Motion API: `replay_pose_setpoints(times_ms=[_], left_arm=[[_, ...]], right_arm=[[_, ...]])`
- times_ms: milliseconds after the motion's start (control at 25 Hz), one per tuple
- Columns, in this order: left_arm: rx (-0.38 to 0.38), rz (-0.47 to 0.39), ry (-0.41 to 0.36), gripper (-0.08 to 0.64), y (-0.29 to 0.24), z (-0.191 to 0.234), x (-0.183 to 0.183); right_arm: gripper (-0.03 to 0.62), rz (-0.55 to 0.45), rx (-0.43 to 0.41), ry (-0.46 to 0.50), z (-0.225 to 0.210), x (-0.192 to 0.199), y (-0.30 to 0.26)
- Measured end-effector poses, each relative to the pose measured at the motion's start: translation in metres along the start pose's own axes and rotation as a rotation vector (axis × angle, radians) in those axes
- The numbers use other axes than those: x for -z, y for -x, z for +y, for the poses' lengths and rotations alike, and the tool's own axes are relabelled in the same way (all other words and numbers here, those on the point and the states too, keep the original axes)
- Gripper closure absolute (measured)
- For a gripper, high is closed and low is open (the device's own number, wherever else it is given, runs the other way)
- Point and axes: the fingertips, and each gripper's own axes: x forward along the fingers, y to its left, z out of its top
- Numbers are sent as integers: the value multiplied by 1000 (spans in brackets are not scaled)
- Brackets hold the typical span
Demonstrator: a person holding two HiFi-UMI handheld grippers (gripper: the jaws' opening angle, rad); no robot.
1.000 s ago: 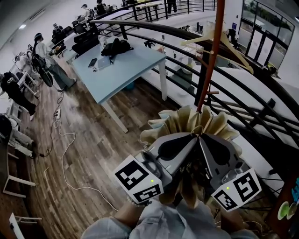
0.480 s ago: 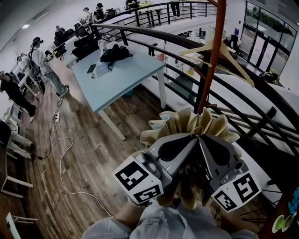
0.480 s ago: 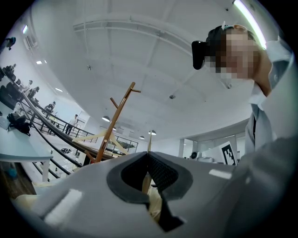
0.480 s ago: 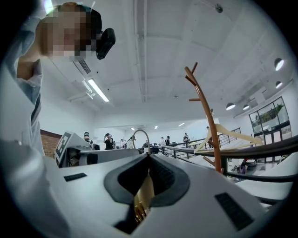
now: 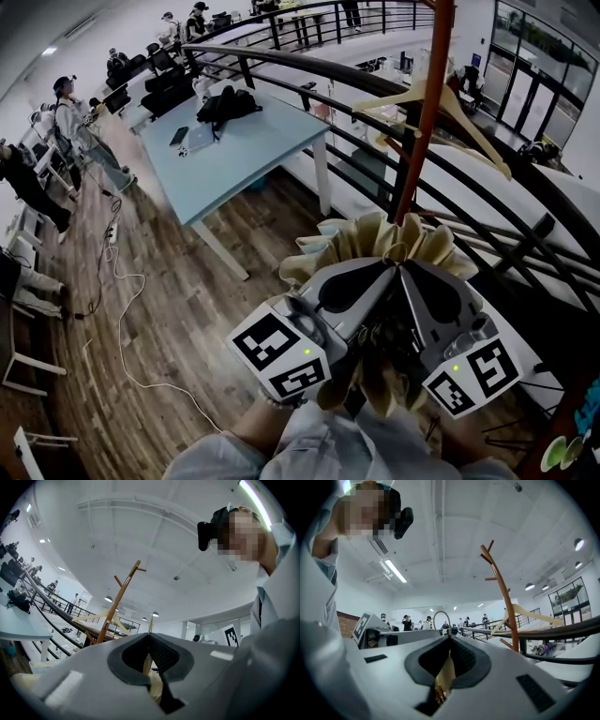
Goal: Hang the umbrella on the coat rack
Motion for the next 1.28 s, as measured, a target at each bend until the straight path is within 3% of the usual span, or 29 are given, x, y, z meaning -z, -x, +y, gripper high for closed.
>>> replay_pose_setpoints(times_ms=[480, 1280], left_arm=[[46, 14, 3, 551, -26, 31, 2], [181, 60, 30, 551, -111, 102, -4]], right_arm=[[588, 5, 48, 17, -31, 5, -24], [588, 7, 206, 28, -123, 0, -80]])
